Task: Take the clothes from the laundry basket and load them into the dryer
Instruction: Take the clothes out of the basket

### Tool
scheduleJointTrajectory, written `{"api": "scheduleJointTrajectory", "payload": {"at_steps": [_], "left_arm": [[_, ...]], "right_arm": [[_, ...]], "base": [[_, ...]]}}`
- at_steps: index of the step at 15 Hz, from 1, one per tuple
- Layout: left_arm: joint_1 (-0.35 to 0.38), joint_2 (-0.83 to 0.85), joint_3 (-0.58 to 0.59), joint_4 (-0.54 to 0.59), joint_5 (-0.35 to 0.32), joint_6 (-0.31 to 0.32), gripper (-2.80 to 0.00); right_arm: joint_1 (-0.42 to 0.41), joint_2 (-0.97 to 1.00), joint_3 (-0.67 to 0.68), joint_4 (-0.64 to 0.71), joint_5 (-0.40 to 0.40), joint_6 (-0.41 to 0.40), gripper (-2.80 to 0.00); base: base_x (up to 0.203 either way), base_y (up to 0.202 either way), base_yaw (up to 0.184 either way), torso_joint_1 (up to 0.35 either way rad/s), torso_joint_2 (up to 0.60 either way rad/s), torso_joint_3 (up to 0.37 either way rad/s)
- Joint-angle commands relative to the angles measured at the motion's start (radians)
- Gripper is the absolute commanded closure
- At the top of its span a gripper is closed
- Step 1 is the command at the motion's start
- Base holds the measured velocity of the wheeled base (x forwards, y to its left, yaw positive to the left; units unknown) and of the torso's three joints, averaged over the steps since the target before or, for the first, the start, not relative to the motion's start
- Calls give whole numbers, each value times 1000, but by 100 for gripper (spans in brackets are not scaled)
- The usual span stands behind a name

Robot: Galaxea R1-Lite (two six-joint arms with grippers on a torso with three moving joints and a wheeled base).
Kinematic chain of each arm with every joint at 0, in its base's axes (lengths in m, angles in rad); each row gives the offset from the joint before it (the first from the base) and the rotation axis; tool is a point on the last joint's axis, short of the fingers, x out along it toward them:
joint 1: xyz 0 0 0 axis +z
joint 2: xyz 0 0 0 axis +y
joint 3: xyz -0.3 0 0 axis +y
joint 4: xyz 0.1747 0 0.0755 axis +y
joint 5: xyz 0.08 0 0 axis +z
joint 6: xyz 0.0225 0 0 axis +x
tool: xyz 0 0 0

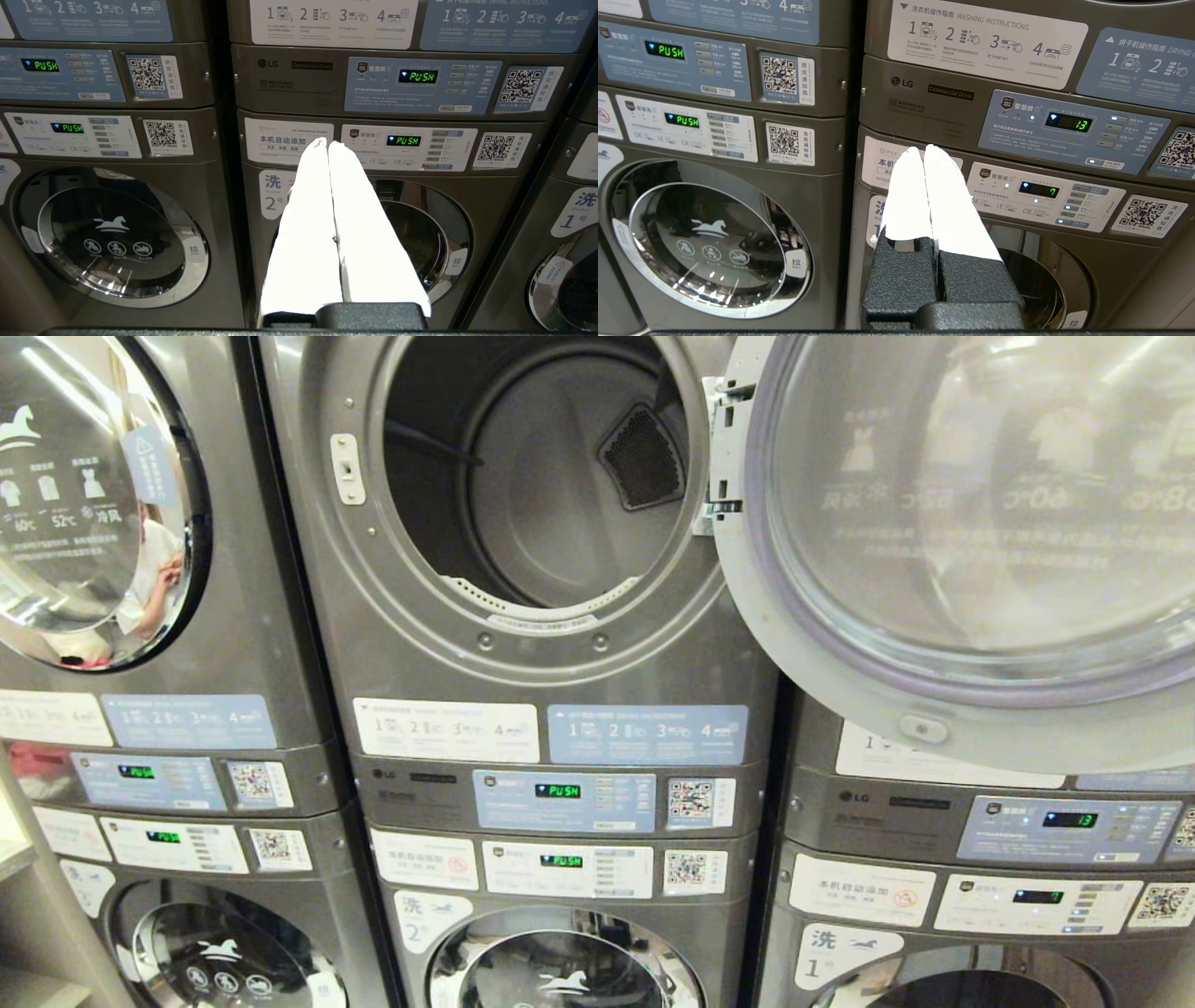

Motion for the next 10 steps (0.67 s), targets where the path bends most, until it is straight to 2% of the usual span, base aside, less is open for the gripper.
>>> {"api": "scheduleJointTrajectory", "payload": {"at_steps": [1, 10], "left_arm": [[0, -2, 0, 0, 0, 0, 0], [0, -2, 0, 1, 0, 0, 0]], "right_arm": [[0, -2, 0, 0, 0, -1, 0], [0, -2, -2, 0, 0, -4, 0]], "base": [[0, 0, 0, -67, 138, 70], [0, 0, 0, -55, 118, 61]]}}
